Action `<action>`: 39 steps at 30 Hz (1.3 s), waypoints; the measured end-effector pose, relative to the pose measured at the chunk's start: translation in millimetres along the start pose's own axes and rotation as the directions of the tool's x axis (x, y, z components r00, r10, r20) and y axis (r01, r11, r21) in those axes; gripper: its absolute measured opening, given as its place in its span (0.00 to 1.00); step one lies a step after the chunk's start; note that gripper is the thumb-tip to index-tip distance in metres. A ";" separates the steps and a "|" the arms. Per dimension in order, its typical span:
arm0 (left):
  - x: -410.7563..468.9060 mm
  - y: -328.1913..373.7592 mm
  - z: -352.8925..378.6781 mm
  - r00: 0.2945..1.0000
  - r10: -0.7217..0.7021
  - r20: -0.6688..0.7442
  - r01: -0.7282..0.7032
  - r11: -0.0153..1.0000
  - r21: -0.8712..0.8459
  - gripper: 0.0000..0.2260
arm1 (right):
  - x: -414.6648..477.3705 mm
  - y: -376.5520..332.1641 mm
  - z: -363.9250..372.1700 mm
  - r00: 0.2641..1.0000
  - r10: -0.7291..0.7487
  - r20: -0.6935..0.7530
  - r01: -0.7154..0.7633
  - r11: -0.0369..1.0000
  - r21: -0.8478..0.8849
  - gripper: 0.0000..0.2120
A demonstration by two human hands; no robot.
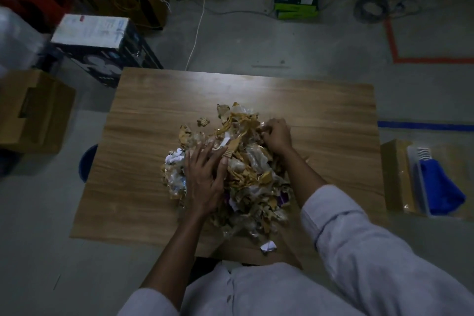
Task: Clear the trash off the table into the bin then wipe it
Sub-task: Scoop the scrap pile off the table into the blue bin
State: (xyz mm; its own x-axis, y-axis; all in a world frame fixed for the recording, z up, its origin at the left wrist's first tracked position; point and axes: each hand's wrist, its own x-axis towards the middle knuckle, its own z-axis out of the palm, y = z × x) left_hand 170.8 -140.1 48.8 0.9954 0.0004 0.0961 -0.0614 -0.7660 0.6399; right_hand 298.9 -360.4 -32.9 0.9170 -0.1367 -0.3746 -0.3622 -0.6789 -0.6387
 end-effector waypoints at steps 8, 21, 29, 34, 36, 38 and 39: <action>-7.0 0.7 -3.5 0.998 -0.060 0.002 0.059 0.994 -0.096 0.24 | -88.4 -46.8 -16.4 0.977 -0.163 0.140 0.024 0.731 0.682 0.10; -32.0 -1.9 -15.0 0.990 -0.097 0.104 0.106 0.991 -0.084 0.29 | -161.1 -52.2 33.9 0.799 -0.598 0.065 0.591 0.761 -0.268 0.22; -44.3 -2.5 -30.5 0.986 -0.115 0.124 0.129 0.985 -0.113 0.25 | -157.1 -64.2 37.8 0.798 -0.588 0.131 0.602 0.767 -0.223 0.29; -46.9 2.6 -47.7 0.997 -0.044 -0.061 0.031 0.978 -0.207 0.17 | -164.9 -63.1 38.3 0.756 -0.653 -0.051 0.643 0.755 -0.133 0.23; -47.7 2.6 -53.2 0.980 -0.068 -0.189 0.024 0.973 -0.229 0.13 | -170.7 -64.5 36.0 0.735 -0.659 -0.161 0.651 0.752 -0.103 0.19; -54.1 -1.6 -56.0 0.947 -0.177 -0.267 0.109 0.961 -0.253 0.12 | -175.7 -62.1 36.3 0.750 -0.628 -0.207 0.635 0.772 -0.038 0.17; -58.0 -4.9 -57.2 0.924 -0.241 -0.298 0.162 0.950 -0.267 0.12 | -179.1 -61.6 37.0 0.759 -0.612 -0.221 0.626 0.780 -0.010 0.17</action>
State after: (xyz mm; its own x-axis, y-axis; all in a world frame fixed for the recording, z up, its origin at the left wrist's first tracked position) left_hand 109.1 -99.7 83.7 0.9122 0.3767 0.1613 0.0834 -0.5560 0.8270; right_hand 150.9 -267.5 48.7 0.9547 0.1523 0.2555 0.2935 -0.6224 -0.7256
